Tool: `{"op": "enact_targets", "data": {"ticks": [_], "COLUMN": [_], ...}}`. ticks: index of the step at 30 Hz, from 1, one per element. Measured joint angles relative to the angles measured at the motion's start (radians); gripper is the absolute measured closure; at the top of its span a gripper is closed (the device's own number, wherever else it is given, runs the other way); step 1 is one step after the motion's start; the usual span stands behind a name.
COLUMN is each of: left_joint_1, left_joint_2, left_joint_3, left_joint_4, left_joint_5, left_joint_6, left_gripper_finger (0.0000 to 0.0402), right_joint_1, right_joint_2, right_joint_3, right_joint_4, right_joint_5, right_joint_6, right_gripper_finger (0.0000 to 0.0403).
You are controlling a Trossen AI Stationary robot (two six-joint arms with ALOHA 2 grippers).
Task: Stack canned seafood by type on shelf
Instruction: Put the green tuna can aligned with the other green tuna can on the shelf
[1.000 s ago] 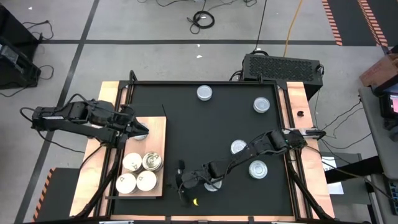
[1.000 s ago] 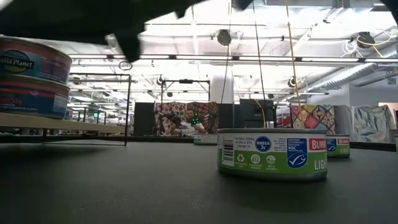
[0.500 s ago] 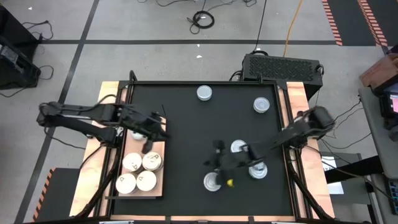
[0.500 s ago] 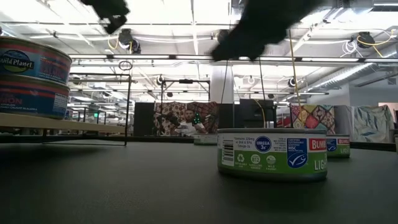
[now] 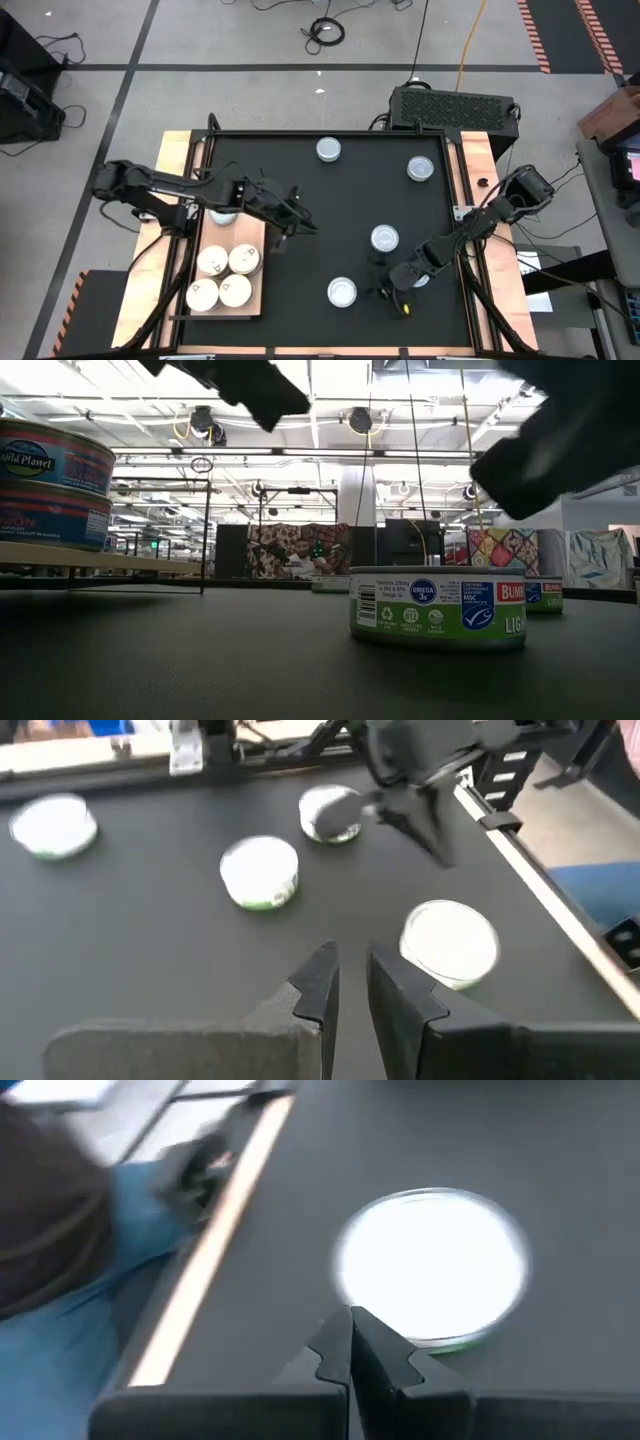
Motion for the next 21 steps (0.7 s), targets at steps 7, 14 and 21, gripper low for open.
{"op": "enact_targets", "data": {"ticks": [7, 14, 21], "left_joint_1": [0.016, 0.05, 0.055], "left_joint_2": [0.095, 0.117, 0.116], "left_joint_3": [0.0, -0.001, -0.001], "left_joint_4": [0.167, 0.173, 0.178], "left_joint_5": [0.0, 0.0, -0.001], "left_joint_6": [0.086, 0.112, 0.111], "left_gripper_finger": [0.0345, 0.0345, 0.0345], "right_joint_1": [0.021, 0.012, 0.008], "right_joint_2": [0.0, 0.069, 0.217], "right_joint_3": [0.0, 0.002, 0.001], "right_joint_4": [0.039, 0.18, 0.291], "right_joint_5": [-0.13, -0.087, -0.151], "right_joint_6": [-0.006, -0.074, -0.132], "right_gripper_finger": [0.0403, 0.0403, 0.0403]}}
